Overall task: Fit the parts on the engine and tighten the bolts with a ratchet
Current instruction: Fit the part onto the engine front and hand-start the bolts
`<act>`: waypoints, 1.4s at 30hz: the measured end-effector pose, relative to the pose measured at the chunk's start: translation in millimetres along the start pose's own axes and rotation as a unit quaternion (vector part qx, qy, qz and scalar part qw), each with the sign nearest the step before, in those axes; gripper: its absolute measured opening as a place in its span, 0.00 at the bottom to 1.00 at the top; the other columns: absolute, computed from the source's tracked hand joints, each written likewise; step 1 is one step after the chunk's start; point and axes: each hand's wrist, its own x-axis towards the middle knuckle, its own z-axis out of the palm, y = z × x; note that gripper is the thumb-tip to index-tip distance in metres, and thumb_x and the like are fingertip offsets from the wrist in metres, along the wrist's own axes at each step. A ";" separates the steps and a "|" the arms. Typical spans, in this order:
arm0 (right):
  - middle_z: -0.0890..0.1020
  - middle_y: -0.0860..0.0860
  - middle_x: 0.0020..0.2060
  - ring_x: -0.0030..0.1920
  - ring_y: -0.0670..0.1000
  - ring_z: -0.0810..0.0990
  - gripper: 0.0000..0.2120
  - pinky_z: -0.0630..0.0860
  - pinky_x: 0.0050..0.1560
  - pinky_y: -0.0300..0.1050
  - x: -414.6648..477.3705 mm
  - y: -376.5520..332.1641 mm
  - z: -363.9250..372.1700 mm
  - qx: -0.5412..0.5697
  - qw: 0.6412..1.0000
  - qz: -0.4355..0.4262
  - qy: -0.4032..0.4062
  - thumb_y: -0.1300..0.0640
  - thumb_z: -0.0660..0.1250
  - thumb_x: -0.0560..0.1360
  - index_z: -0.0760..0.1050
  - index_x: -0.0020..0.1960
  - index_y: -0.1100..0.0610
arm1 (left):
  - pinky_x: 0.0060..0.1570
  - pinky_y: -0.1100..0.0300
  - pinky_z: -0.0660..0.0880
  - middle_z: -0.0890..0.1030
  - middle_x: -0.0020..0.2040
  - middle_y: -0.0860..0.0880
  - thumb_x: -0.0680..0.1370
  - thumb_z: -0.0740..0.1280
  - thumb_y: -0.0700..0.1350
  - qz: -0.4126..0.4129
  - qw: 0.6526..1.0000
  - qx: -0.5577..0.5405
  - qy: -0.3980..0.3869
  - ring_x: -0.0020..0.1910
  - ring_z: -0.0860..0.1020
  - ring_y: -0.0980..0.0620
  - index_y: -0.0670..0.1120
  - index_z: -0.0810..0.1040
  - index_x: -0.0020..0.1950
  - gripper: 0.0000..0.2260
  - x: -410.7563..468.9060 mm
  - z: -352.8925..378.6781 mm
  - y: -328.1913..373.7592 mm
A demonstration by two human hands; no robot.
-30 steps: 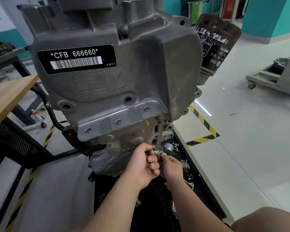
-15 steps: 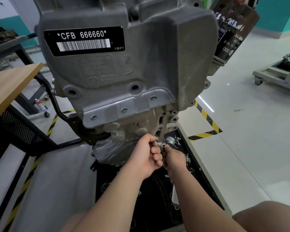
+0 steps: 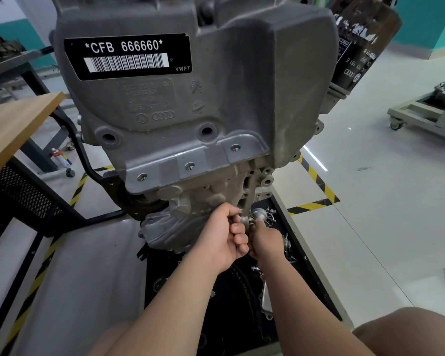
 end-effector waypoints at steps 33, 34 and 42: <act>0.74 0.54 0.34 0.36 0.55 0.74 0.16 0.70 0.38 0.46 -2.5 -4.9 4.3 -0.141 0.989 -0.048 -0.007 0.53 0.56 0.81 0.71 0.37 0.56 | 0.22 0.66 0.60 0.61 0.24 0.54 0.75 0.59 0.48 -0.001 1.000 0.002 -0.002 0.20 0.58 0.55 0.50 0.64 0.34 0.10 0.3 -0.2 0.2; 0.74 0.53 0.32 0.35 0.55 0.74 0.16 0.69 0.37 0.46 -2.7 -4.5 4.1 -0.150 0.987 -0.055 -0.008 0.55 0.57 0.81 0.71 0.36 0.58 | 0.22 0.66 0.60 0.61 0.24 0.54 0.75 0.59 0.48 -0.001 1.000 0.001 -0.003 0.20 0.58 0.55 0.50 0.64 0.34 0.10 0.3 -0.3 0.1; 0.74 0.56 0.31 0.37 0.57 0.74 0.17 0.69 0.41 0.50 -4.5 -6.2 2.1 -0.130 0.991 -0.033 0.010 0.56 0.59 0.80 0.71 0.34 0.60 | 0.22 0.66 0.61 0.61 0.24 0.54 0.74 0.59 0.48 0.004 1.000 0.008 -0.002 0.20 0.59 0.55 0.49 0.65 0.34 0.10 0.4 -1.2 -0.4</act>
